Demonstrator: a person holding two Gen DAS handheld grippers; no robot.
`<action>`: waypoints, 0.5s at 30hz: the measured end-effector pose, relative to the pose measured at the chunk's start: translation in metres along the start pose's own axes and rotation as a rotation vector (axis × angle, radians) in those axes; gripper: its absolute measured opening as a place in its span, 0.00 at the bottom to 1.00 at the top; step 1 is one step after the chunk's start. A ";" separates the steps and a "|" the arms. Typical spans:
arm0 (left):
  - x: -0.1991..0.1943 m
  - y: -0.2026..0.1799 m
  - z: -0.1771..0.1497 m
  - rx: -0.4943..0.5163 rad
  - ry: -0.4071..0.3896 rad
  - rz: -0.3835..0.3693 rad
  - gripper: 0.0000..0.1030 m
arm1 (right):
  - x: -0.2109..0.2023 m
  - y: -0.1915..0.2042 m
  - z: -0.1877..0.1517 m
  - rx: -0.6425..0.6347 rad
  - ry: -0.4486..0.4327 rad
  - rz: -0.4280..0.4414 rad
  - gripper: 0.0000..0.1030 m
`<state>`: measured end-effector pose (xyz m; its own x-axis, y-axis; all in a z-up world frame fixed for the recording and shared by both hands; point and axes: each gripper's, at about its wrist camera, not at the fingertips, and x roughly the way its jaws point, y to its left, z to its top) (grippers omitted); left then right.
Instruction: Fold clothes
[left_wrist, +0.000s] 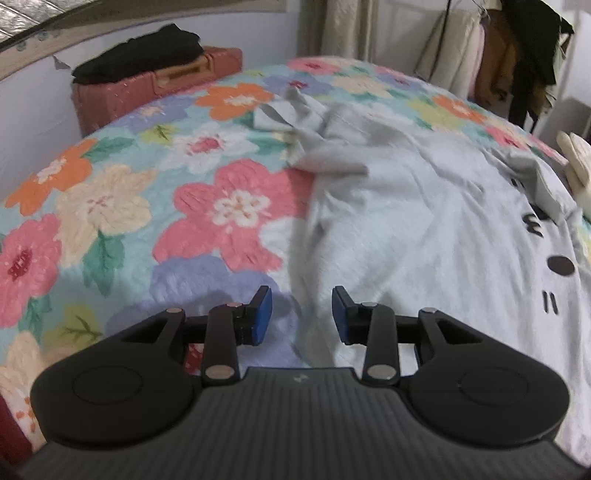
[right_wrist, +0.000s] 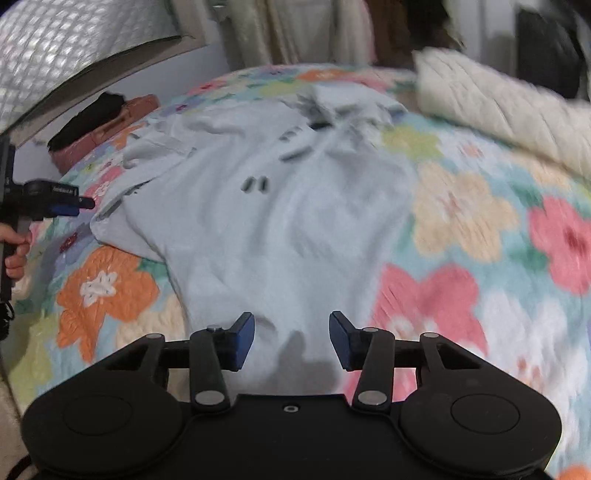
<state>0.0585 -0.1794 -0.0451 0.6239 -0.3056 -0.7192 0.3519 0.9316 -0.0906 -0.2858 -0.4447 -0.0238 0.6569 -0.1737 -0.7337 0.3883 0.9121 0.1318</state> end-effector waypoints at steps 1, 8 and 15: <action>0.001 0.003 0.001 -0.004 -0.004 -0.003 0.34 | 0.002 0.009 0.006 -0.041 -0.015 0.034 0.50; 0.007 0.002 0.010 0.032 0.009 -0.132 0.34 | 0.046 0.068 0.046 -0.292 -0.013 0.198 0.51; 0.004 -0.038 0.015 0.214 -0.029 -0.215 0.49 | 0.092 0.081 0.072 -0.303 -0.019 0.248 0.51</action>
<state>0.0582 -0.2194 -0.0342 0.5378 -0.4993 -0.6793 0.6152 0.7833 -0.0888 -0.1474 -0.4133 -0.0320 0.7200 0.0618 -0.6912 0.0094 0.9951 0.0988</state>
